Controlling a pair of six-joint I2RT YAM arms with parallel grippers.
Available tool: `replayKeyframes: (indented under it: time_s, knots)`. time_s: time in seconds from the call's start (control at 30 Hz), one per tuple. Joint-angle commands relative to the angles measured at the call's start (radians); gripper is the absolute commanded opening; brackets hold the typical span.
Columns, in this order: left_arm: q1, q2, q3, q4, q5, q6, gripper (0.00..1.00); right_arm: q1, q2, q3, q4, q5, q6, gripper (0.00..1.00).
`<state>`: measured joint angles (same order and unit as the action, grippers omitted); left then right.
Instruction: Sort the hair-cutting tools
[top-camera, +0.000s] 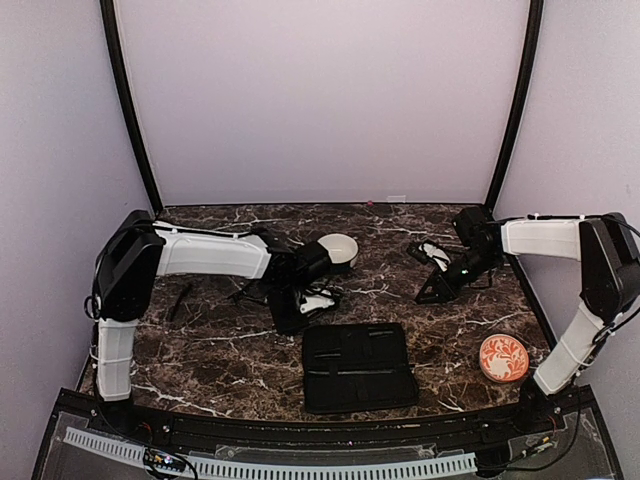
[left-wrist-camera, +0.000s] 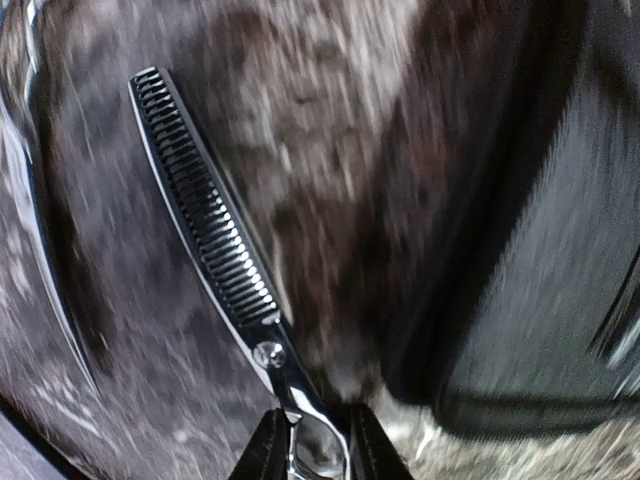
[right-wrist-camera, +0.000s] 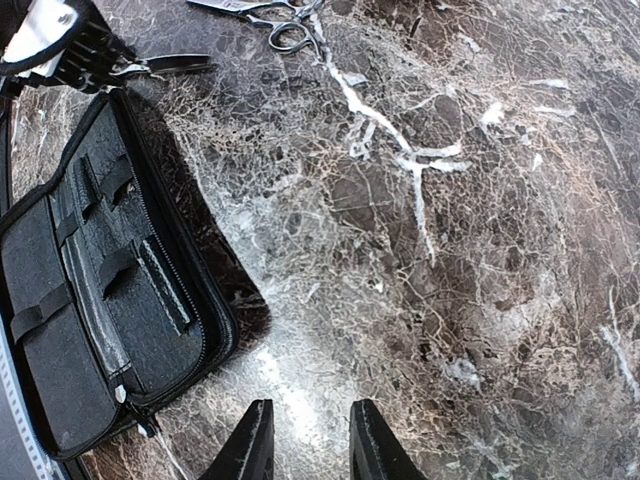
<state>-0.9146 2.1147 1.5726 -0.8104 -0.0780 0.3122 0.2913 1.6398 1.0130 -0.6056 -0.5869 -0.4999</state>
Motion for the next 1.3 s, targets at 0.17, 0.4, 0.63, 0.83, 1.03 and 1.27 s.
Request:
replayKeyframes:
  time_s: [0.17, 0.4, 0.63, 0.83, 1.03, 1.27]
  knots:
    - [0.019, -0.11, -0.134, -0.044, -0.05, 0.05, 0.27, -0.007, -0.002, -0.005, 0.004, -0.015, -0.004, 0.25]
    - [0.035, -0.096, -0.071, -0.016, -0.011, -0.014, 0.34, -0.007, 0.005, -0.004, 0.001, -0.012, -0.006, 0.25]
    - [0.049, -0.046, -0.017, -0.028, 0.091, -0.064, 0.32, -0.007, 0.012, -0.004, 0.0, -0.011, -0.005, 0.25]
    - [0.055, -0.004, -0.014, -0.065, 0.099, -0.095, 0.3, -0.006, 0.017, -0.004, 0.0, -0.012, -0.007, 0.25]
    - [0.058, 0.012, -0.028, -0.087, 0.037, -0.116, 0.24, -0.007, 0.023, -0.001, -0.006, -0.014, -0.011, 0.25]
    - [0.059, 0.049, 0.004, -0.191, 0.061, -0.143, 0.11, -0.007, 0.025, 0.001, -0.009, -0.014, -0.013, 0.25]
